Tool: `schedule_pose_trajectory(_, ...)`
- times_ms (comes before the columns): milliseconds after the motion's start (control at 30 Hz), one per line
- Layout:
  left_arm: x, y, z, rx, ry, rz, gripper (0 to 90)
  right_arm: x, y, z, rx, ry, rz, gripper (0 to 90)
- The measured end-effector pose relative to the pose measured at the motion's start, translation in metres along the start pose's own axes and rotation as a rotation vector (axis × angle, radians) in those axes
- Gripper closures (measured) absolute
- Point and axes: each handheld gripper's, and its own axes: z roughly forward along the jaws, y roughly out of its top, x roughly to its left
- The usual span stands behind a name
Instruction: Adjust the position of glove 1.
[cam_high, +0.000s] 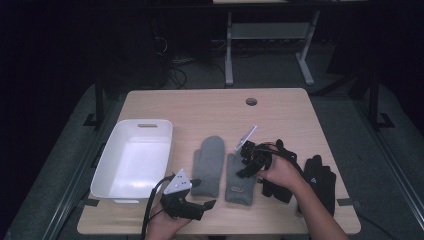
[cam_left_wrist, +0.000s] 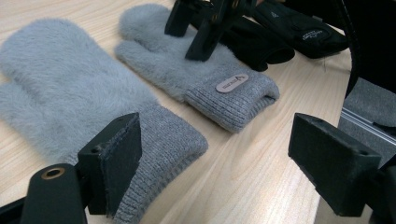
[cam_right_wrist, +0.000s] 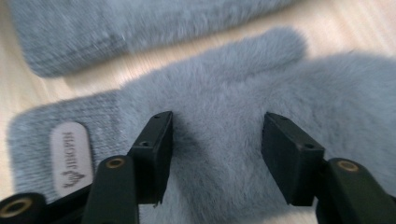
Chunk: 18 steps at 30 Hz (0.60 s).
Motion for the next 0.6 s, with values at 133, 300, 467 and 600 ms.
schedule_pose_trajectory(133,0.0003,0.0000,-0.0002,-0.003,0.000,-0.006,17.3,0.0002,-0.0016,0.0056,0.020,0.000,0.000,49.7)
schedule_pose_trajectory(300,-0.0008,0.0000,0.0005,0.000,0.002,0.002,17.3,0.0050,-0.0030,0.0092,0.024,-0.029,-0.013,54.8)
schedule_pose_trajectory(467,-0.0023,-0.0006,0.0003,0.004,0.009,0.002,17.4,0.0075,-0.0026,0.0102,0.033,-0.044,-0.008,63.1)
schedule_pose_trajectory(600,-0.0021,-0.0007,0.0005,0.004,0.008,0.001,17.4,0.0061,-0.0036,0.0100,0.023,-0.036,0.017,68.3)
